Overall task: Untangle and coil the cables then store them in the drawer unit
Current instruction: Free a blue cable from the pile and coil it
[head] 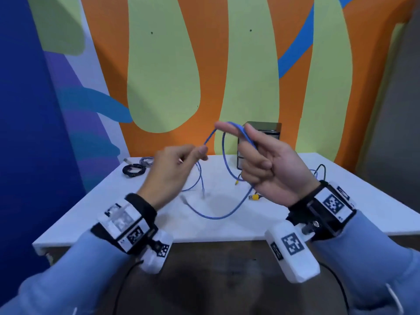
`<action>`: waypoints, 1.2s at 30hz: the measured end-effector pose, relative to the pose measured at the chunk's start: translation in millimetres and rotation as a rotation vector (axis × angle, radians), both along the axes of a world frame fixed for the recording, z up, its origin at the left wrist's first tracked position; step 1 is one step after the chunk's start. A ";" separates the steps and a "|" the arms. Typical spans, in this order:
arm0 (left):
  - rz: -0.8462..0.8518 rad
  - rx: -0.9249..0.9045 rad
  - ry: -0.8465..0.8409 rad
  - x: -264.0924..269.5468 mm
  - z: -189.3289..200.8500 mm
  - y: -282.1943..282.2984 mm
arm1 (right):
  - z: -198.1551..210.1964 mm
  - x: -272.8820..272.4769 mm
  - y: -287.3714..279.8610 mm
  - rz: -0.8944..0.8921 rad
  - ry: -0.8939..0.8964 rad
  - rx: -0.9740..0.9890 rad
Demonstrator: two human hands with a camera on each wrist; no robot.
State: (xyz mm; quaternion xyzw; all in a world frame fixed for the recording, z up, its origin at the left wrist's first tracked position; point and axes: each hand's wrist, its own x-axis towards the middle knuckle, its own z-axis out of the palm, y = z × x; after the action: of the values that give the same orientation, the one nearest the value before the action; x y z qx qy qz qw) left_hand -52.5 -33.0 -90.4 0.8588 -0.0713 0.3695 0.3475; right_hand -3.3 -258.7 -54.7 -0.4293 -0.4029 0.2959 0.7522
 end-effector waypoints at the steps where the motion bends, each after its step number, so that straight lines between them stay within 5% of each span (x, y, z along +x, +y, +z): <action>1: 0.011 0.081 0.063 0.1 -7.0 -6.7 | 2.7 1.0 4.0 -0.017 0.009 0.050; 4: 0.037 0.373 0.289 -11.0 -19.9 -29.0 | 9.9 4.3 14.0 -0.168 0.058 0.179; 7: 0.027 0.600 0.343 -33.9 -19.0 -46.9 | 10.9 12.4 22.4 -0.319 0.092 0.266; 10: 0.004 0.647 0.275 -56.0 -1.5 -55.7 | 4.2 14.1 30.2 -0.425 -0.160 0.057; 15: -0.086 0.359 0.070 -72.8 45.4 -45.3 | -14.0 9.9 20.0 -0.385 -0.492 -0.328; 19: -0.163 -0.049 -0.047 -58.1 61.3 -14.7 | -16.5 4.9 0.8 -0.139 -0.336 -0.297; 24: -0.072 -0.230 -0.099 -28.7 37.8 11.7 | -16.6 -2.0 -11.7 0.039 -0.082 -0.123; 29: 0.026 0.118 0.137 -16.8 -9.1 -8.7 | -12.0 -14.2 -6.1 0.037 0.117 0.029; 33: 0.105 0.406 0.340 -29.3 -40.9 -46.6 | -19.3 -12.8 11.7 -0.159 0.181 0.208; 36: 0.036 0.463 0.432 -49.9 -43.3 -76.5 | -28.3 -3.1 23.3 -0.387 0.061 0.173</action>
State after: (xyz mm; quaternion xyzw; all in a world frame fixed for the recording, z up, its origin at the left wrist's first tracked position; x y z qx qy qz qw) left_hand -102.3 -109.5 -133.7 0.9749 -0.0629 0.1587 0.1431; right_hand -6.3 -235.4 -83.0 -0.4235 -0.3139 0.1231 0.8408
